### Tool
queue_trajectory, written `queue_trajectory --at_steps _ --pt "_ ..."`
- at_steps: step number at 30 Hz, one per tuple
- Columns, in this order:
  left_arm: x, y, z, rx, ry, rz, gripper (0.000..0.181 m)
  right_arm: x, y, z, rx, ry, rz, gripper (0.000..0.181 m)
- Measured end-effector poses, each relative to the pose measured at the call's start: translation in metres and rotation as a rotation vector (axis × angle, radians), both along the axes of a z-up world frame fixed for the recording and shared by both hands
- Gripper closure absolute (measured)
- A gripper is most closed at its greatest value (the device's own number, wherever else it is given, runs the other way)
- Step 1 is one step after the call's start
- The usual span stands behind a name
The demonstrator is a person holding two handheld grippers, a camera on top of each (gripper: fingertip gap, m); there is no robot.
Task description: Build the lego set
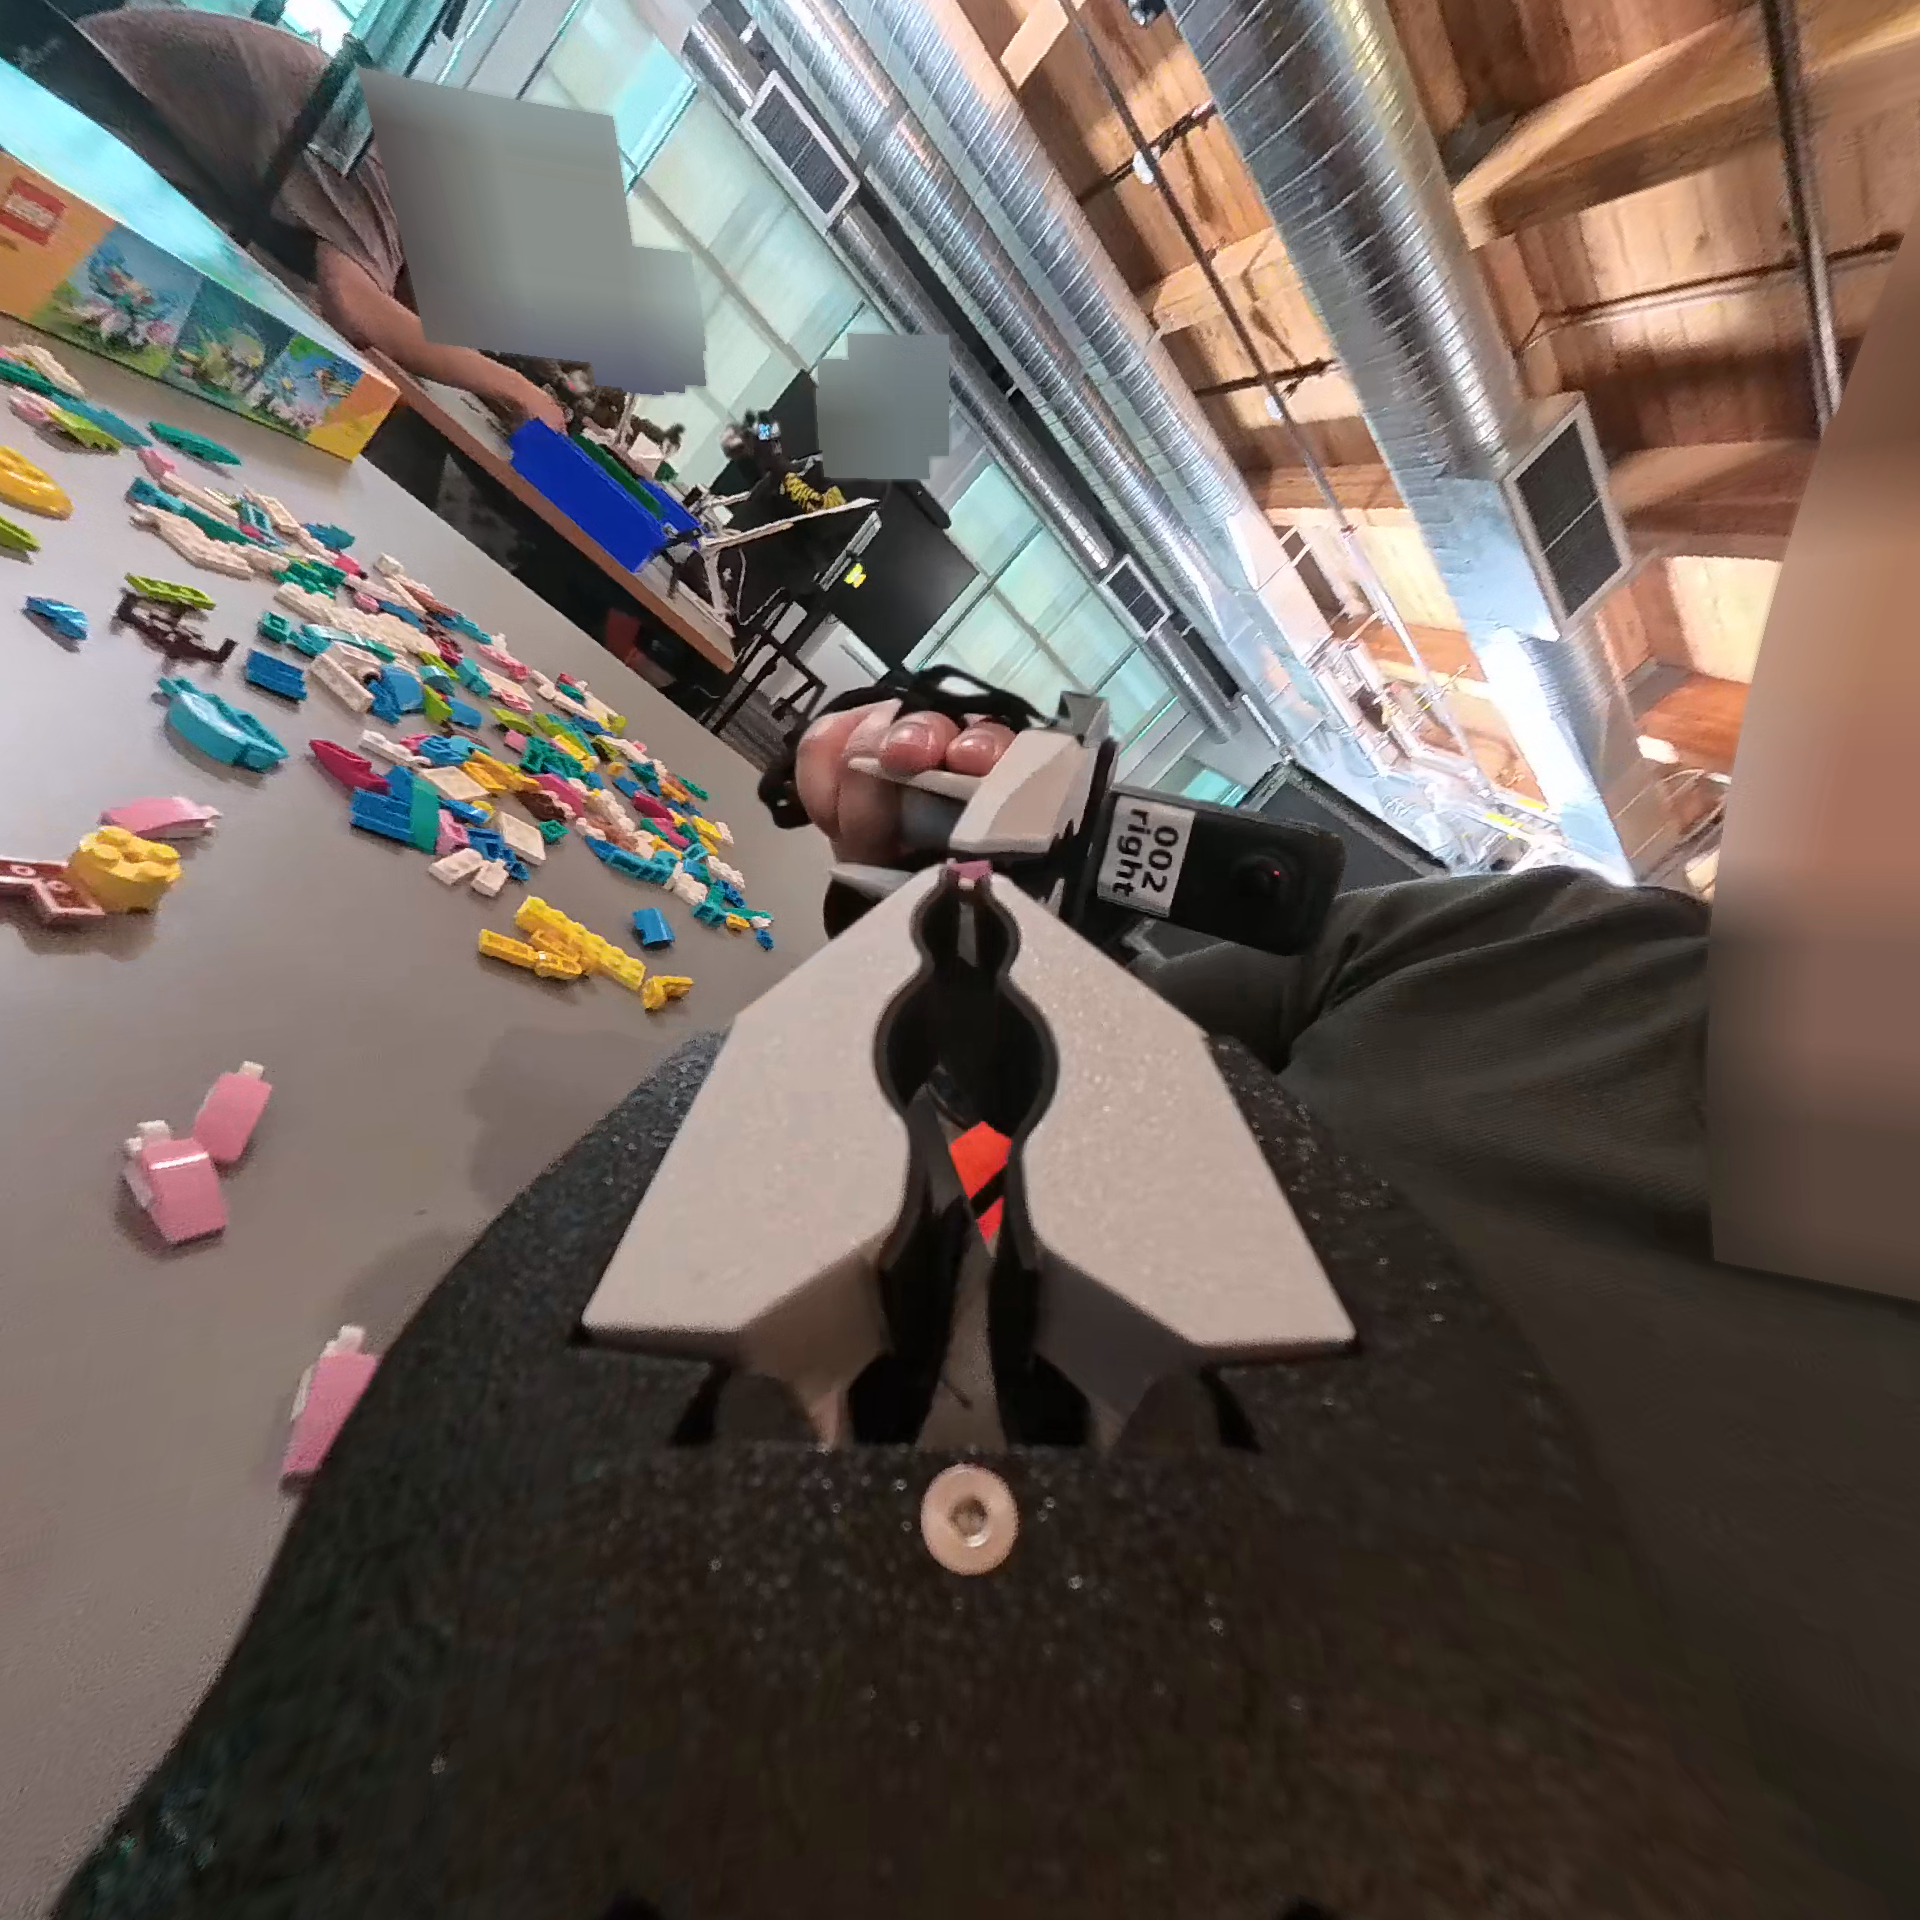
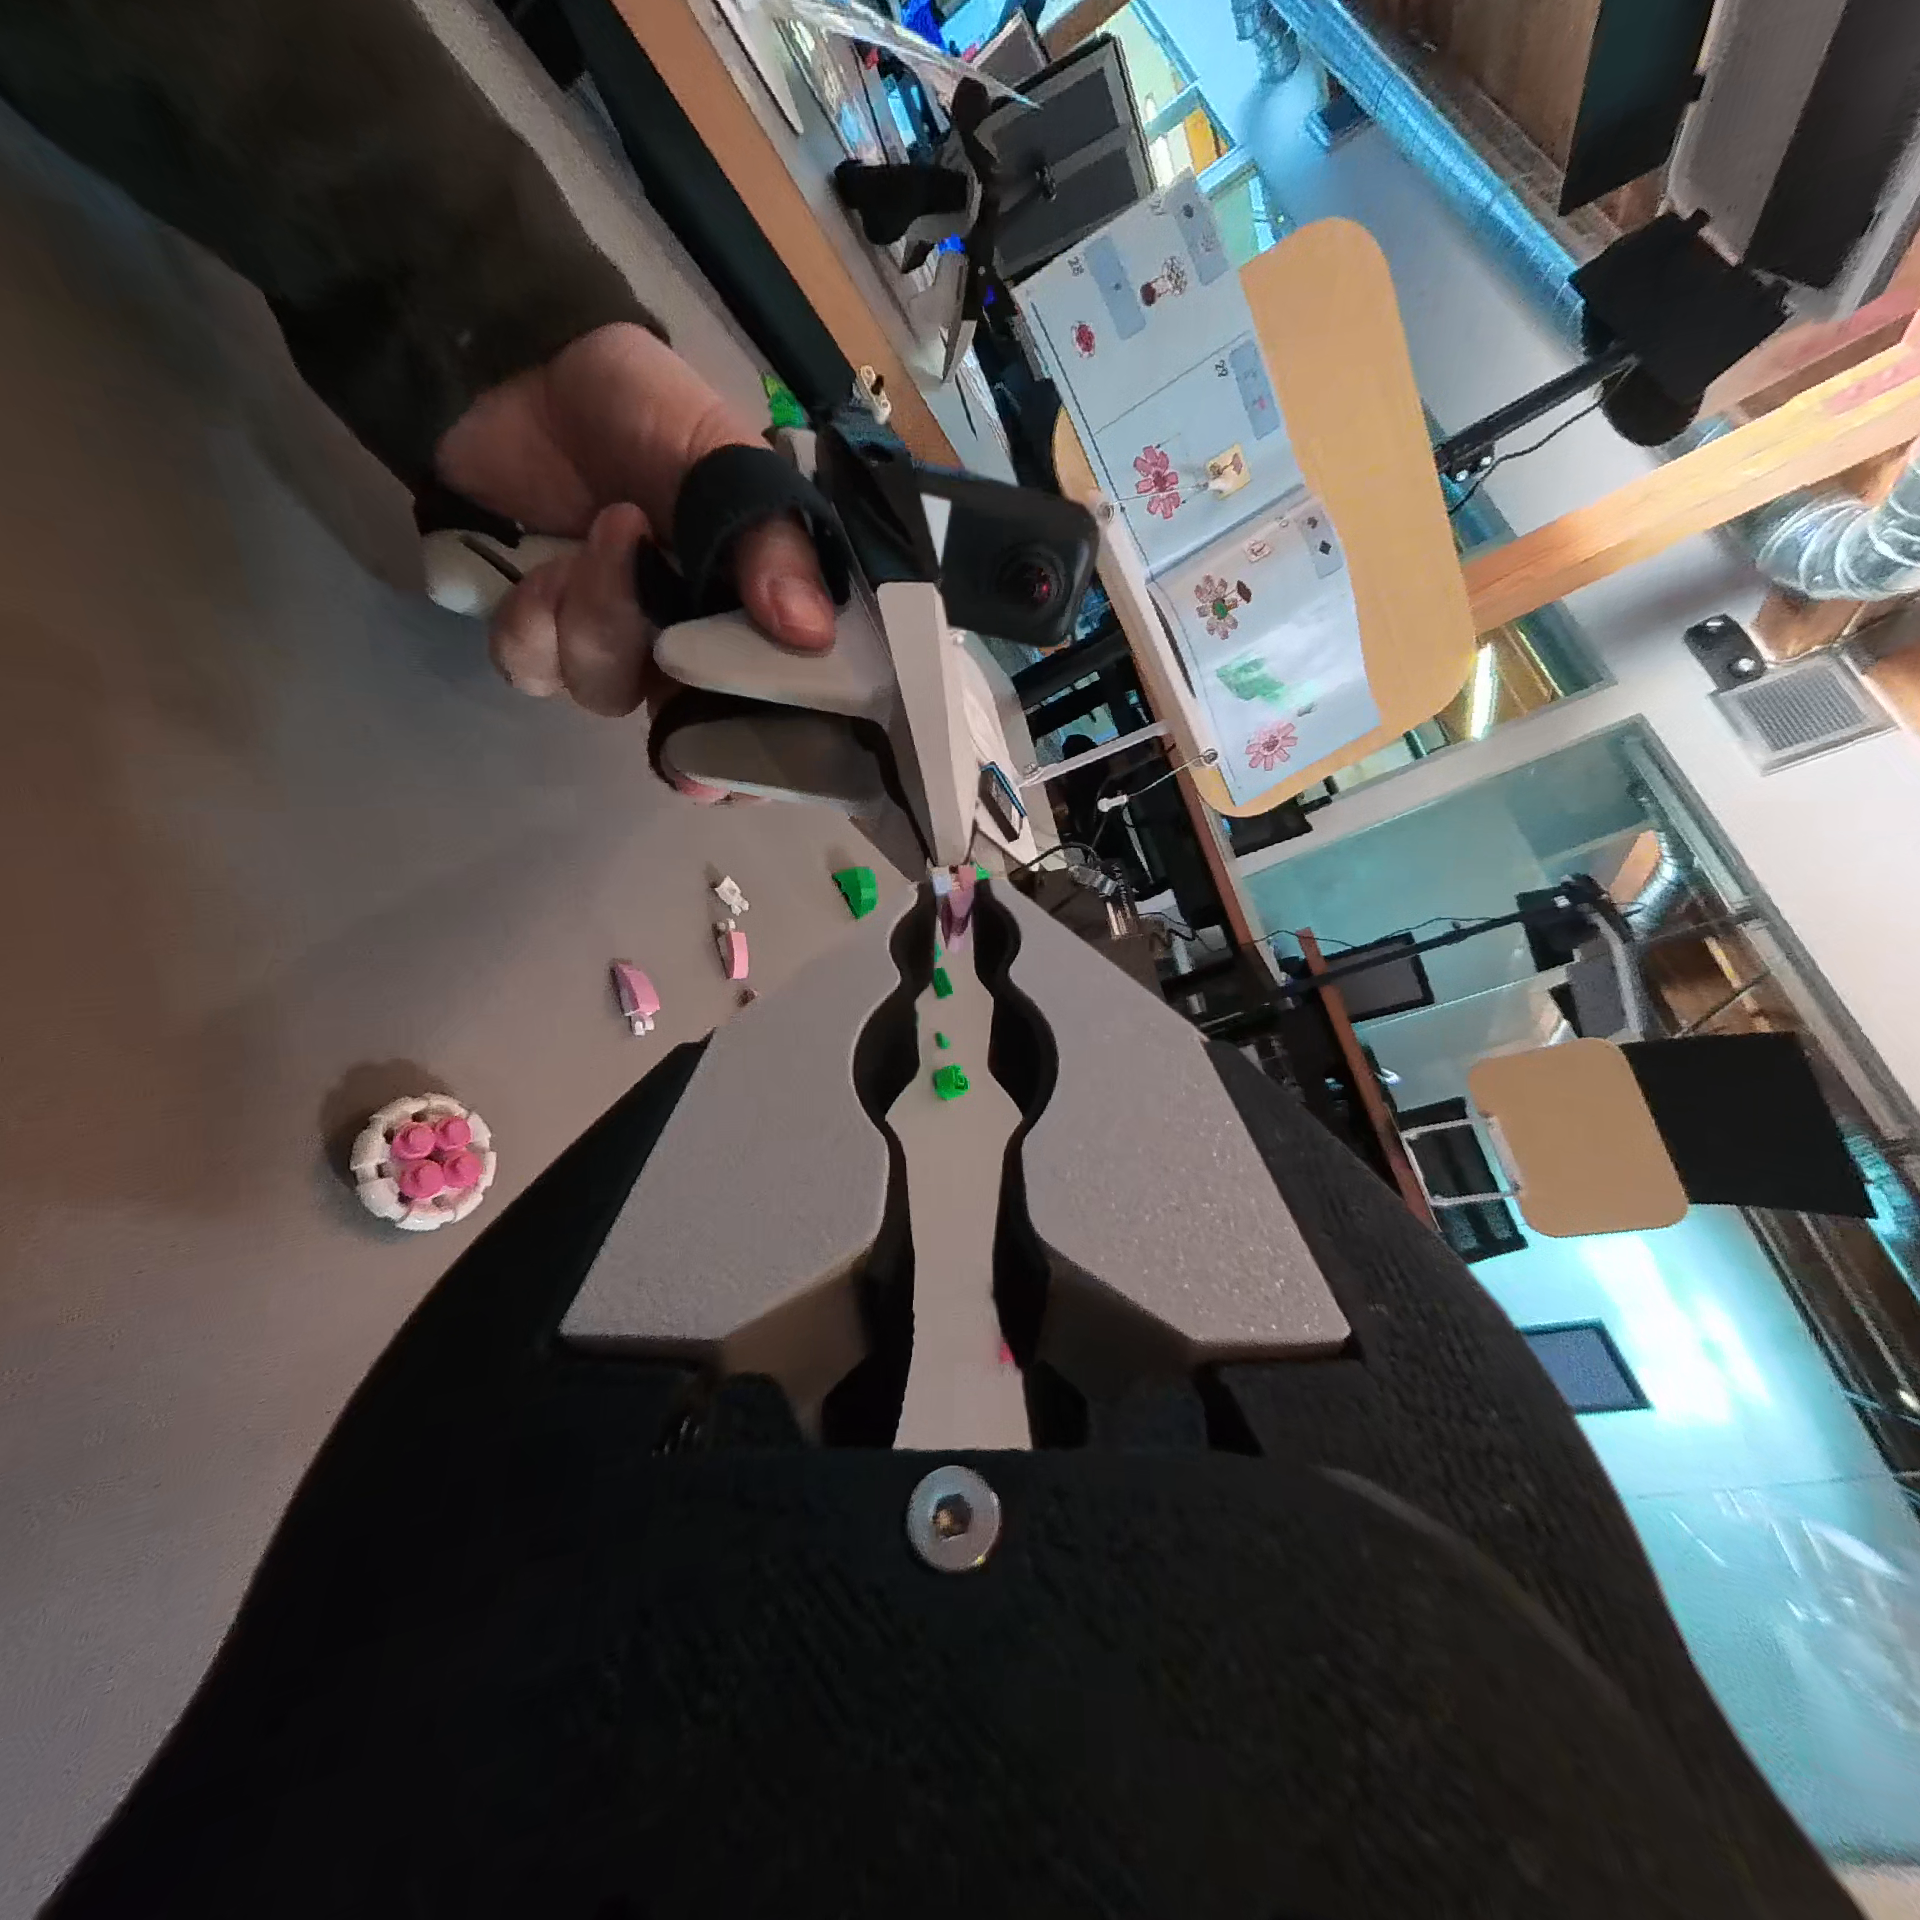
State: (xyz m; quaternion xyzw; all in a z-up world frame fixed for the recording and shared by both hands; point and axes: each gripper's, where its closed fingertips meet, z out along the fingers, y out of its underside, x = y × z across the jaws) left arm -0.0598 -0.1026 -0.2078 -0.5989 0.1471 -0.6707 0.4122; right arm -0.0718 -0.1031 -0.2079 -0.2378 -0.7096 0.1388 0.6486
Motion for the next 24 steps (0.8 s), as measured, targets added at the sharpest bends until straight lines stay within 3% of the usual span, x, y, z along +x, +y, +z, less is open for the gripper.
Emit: queue_trajectory --at_steps 3,11,13,15,20,24 --pt "-0.0003 -0.0001 0.0018 -0.025 -0.045 -0.014 0.181 -0.0002 0.0000 0.0014 0.042 0.011 -0.019 0.176" --pt "-0.0055 0.0021 0.0060 -0.106 -0.165 -0.047 0.181 -0.0043 0.0022 0.0053 0.559 0.009 -0.178 0.177" --pt "-0.0057 0.0018 0.0075 -0.121 -0.198 -0.059 0.181 -0.0043 0.0021 0.0060 0.593 0.009 -0.185 0.177" --pt "-0.0062 0.0026 0.0060 -0.123 -0.193 -0.056 0.181 -0.0051 0.0028 0.0037 0.469 0.000 -0.160 0.176" --pt "-0.0056 0.0043 0.0033 0.019 -0.052 0.032 0.181 -0.0048 0.0049 0.0008 -0.143 -0.011 -0.047 0.176" --pt "-0.0043 0.0033 0.0006 0.053 0.048 0.057 0.181 -0.0039 0.0038 -0.0017 -0.209 -0.014 -0.015 0.176"
